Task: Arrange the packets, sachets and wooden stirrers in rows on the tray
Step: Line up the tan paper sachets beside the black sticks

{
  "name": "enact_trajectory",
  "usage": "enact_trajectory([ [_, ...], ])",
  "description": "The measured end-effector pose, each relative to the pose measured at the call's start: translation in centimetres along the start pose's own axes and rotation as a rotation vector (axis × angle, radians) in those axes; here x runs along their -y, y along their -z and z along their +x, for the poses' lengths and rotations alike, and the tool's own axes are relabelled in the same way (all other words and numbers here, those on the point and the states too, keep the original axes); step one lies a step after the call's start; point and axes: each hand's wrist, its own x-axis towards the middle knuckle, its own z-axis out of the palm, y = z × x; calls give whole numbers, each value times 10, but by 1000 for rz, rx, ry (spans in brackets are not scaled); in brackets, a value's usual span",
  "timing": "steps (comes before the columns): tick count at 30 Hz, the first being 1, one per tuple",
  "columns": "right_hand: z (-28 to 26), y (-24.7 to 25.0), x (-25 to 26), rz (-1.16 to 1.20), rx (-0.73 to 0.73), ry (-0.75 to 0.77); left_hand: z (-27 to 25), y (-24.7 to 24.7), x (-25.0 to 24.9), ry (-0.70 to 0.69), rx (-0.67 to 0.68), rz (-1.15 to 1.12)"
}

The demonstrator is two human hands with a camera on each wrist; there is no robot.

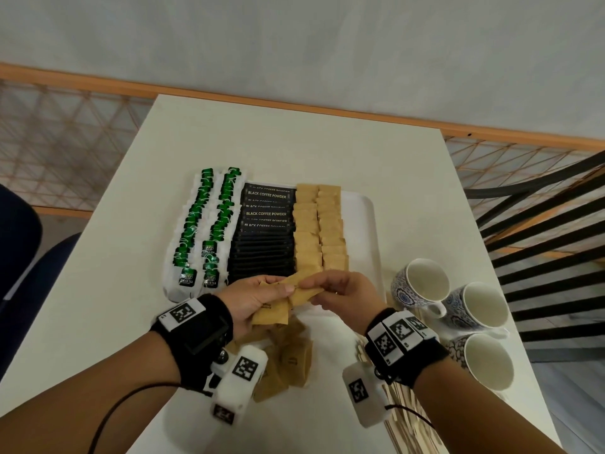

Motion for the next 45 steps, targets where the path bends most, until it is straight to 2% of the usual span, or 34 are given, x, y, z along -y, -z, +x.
enact_trajectory([
  [3,2,8,-4,34,-158,7,-1,-2,-1,10,15,-34],
  [5,4,17,-5,94,-240,-67,-2,-2,-3,-1,-11,-30],
  [9,5,34,-14,-103,-250,-204,-1,3,-4,-7,-65,-13],
  [13,10,36,-30,-222,-297,-250,0,4,-5,-10,-85,-45],
  [21,21,40,-34,-411,-372,-226,-1,6,-5,-16,-61,-31],
  [35,19,35,-27,-377,-402,-189,3,0,-4,-79,-129,-9],
  [37,15,34,-25,-363,-416,-146,3,-1,-6,-68,-132,-24],
  [40,9,25,-16,-336,-340,-69,2,-4,-8,-64,-109,-78],
  [45,5,0,4,-159,-60,-108,-1,-8,-7,-128,-74,-126],
])
